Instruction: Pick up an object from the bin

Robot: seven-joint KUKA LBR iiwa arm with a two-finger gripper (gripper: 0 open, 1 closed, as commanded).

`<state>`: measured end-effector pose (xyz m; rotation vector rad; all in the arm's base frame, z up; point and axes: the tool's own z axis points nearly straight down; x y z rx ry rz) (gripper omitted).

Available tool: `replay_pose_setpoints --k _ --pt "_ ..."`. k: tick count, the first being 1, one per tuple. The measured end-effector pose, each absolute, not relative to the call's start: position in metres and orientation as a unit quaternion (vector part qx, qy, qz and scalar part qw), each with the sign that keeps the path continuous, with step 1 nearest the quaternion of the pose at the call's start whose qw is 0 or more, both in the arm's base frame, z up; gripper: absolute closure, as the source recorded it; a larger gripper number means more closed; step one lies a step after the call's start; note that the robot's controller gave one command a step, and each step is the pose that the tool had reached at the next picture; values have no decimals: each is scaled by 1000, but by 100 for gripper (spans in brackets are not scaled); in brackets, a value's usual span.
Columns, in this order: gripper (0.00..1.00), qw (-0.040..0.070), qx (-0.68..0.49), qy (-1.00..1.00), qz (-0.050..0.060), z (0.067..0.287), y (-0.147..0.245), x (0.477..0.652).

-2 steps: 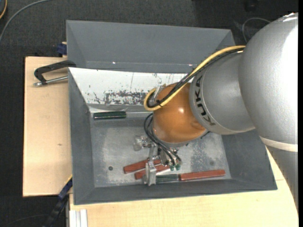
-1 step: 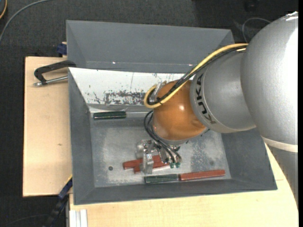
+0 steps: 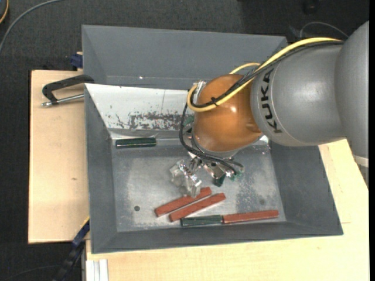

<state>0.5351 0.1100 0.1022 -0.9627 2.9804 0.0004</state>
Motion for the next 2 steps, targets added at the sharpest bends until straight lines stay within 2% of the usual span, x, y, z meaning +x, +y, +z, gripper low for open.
replay_pose_setpoints --k 1,2 --pt "0 3 -307 952 1 101 110 534" --pt "0 0 -265 964 0 70 98 497"
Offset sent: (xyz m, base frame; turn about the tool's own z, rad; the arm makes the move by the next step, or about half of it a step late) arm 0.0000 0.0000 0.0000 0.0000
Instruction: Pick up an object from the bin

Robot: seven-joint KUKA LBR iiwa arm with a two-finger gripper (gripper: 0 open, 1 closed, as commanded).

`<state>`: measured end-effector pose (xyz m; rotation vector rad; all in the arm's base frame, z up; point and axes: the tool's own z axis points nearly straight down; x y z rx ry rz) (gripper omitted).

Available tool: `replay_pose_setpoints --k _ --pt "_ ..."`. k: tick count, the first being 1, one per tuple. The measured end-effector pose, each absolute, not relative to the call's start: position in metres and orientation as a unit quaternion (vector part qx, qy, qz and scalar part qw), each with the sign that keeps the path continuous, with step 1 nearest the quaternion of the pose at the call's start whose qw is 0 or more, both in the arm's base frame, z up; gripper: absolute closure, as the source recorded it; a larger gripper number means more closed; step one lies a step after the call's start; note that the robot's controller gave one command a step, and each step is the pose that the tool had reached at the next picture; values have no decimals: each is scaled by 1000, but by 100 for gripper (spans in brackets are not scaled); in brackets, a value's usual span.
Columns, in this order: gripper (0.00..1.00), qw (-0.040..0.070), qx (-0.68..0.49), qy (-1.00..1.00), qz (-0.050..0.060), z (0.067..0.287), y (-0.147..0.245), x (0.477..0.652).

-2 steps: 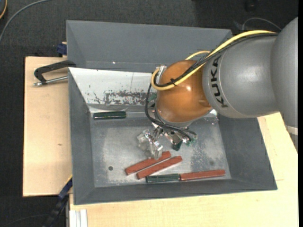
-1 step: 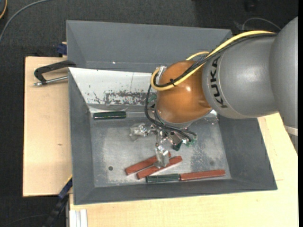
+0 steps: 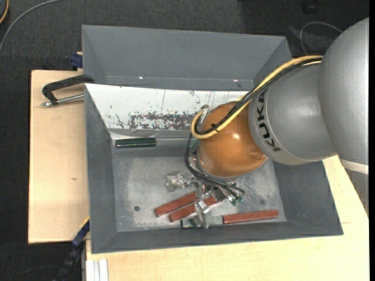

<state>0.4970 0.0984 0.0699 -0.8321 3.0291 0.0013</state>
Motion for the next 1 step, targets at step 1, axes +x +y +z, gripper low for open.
replay_pose_setpoints --k 1 --pt "100 2 -265 964 1 73 99 499"
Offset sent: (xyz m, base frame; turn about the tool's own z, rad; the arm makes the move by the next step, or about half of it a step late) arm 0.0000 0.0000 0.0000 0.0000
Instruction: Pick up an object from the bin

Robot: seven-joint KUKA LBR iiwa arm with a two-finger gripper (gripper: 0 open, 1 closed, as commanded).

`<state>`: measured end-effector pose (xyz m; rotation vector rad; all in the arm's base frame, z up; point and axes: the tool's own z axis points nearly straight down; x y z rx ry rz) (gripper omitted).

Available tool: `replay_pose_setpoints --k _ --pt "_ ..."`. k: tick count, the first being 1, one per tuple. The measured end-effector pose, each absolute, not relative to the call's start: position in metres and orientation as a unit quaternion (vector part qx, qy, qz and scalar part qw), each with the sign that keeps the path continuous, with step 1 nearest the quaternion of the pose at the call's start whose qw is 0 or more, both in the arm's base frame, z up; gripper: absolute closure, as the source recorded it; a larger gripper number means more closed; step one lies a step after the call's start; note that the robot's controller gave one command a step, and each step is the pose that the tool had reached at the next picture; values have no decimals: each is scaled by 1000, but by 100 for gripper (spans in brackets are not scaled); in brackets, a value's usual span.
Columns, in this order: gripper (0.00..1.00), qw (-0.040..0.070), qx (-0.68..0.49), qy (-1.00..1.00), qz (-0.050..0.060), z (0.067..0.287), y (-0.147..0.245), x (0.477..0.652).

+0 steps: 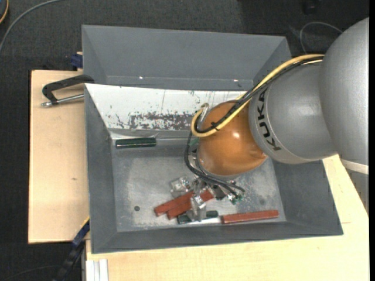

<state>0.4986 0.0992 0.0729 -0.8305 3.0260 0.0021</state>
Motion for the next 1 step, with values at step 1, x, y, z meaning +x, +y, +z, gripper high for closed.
replay_pose_setpoints --k 1 --pt "100 7 -290 957 -1 221 74 514"
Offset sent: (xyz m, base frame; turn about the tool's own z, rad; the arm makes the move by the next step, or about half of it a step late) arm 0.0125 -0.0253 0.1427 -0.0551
